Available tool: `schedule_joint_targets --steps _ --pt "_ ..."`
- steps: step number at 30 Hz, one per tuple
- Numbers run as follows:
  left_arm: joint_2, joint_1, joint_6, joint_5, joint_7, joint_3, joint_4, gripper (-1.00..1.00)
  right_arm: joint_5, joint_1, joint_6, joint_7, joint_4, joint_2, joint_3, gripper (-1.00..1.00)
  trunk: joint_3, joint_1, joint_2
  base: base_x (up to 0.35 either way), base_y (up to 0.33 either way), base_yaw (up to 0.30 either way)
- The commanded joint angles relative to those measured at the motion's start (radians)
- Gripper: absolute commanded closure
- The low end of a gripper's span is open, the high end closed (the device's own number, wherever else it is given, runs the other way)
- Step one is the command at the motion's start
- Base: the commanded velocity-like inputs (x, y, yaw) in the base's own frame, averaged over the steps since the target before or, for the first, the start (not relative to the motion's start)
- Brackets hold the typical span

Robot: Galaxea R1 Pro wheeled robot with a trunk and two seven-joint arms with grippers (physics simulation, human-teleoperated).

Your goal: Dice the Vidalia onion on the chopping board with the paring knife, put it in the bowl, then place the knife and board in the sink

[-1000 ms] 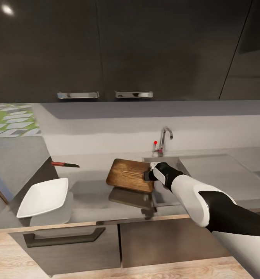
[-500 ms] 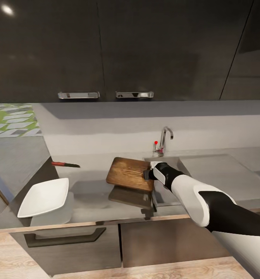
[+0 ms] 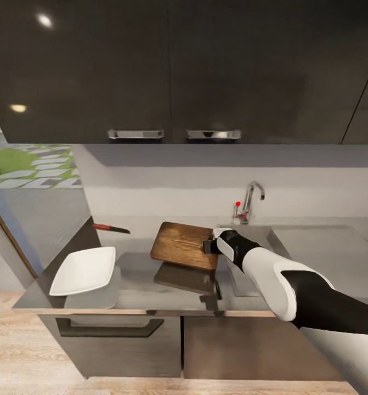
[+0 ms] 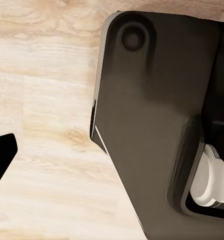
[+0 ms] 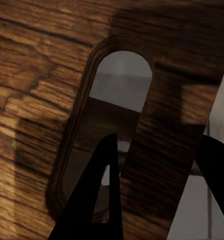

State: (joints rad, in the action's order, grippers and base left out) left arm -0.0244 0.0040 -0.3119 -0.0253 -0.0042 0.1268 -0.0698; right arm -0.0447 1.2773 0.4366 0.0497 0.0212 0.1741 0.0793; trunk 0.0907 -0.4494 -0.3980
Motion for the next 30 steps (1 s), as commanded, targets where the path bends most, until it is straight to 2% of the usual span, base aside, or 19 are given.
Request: schedule_joint_targets --steps 1,8,13,15,20,30 --pt "0.000 -0.001 -0.006 -0.002 0.000 0.004 -0.002 -1.00 -0.004 0.000 0.005 0.004 0.002 0.000 0.010 1.00 0.002 -0.001 -0.002 0.000 0.000 0.073" --pt "0.000 -0.001 -0.006 -0.002 0.000 0.004 -0.002 -1.00 -0.008 0.000 0.005 0.004 0.002 0.000 0.010 1.00 0.002 -0.001 -0.002 0.000 0.000 0.023" --pt "0.000 -0.001 -0.006 -0.002 0.000 0.004 -0.002 -1.00 -0.147 0.000 0.007 0.005 0.002 0.000 0.010 1.00 0.002 -0.001 -0.002 0.000 0.000 0.001" --pt "0.000 -0.001 -0.006 -0.002 0.000 0.004 -0.002 -1.00 -0.180 0.000 0.007 0.005 0.002 0.000 0.012 1.00 0.002 -0.001 -0.002 0.000 0.000 0.000" --pt "0.000 -0.001 -0.006 -0.002 0.000 0.004 -0.002 -1.00 -0.195 0.000 0.007 0.004 0.002 0.000 0.012 1.00 0.002 -0.001 -0.002 0.000 0.000 0.000" --pt "0.000 -0.001 -0.006 -0.002 0.000 0.004 -0.002 -1.00 -0.195 0.000 0.007 0.002 0.001 0.000 0.012 1.00 0.002 -0.001 -0.002 0.000 0.000 0.000"
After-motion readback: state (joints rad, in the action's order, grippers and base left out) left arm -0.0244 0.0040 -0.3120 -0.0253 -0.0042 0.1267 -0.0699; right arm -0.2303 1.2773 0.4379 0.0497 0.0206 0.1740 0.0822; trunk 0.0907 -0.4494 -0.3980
